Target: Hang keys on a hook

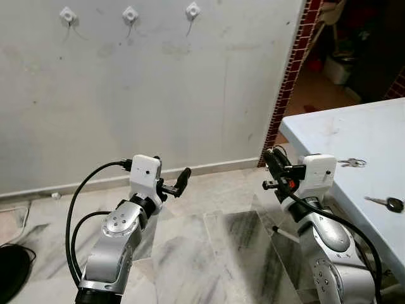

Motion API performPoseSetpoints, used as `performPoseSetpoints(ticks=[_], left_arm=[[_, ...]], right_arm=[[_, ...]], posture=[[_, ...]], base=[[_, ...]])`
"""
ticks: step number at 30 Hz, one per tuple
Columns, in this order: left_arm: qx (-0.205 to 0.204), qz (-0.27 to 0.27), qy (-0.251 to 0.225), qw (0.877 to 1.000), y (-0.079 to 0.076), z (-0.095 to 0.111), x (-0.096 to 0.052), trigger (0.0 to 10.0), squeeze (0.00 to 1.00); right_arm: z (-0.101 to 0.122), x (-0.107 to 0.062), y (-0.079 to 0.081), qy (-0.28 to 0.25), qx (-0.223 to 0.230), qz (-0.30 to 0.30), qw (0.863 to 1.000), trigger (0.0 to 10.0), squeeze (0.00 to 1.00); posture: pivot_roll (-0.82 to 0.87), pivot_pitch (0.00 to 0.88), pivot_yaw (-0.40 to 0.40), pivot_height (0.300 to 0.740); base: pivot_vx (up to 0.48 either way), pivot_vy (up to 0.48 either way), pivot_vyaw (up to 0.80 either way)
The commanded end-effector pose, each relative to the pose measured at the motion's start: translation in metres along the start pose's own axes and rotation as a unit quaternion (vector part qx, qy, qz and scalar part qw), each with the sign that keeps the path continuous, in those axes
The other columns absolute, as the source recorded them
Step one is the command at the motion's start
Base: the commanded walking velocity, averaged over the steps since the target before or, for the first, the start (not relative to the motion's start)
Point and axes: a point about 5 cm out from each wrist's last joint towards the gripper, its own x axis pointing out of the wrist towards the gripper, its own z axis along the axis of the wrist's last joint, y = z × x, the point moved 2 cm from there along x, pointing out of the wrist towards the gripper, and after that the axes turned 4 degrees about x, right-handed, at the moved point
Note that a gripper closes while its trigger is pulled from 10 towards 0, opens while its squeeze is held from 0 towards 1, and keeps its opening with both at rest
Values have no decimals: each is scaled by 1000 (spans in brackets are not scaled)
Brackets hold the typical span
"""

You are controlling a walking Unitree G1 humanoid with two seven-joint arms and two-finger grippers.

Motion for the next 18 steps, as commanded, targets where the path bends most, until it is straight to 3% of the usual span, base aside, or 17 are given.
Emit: performPoseSetpoints(ticks=[1, 18], left_arm=[[2, -4, 3, 1000, -1, -1, -1, 10000, 0], [2, -5, 7, 1000, -3, -3, -3, 10000, 0]], right_arm=[[9, 0, 4, -17, -9, 8, 1000, 10000, 0], [3, -1, 5, -7, -14, 10, 1000, 10000, 0]], posture=[[47, 0, -8, 740], [50, 0, -11, 740]], base=[[405, 0, 0], [409, 0, 0]])
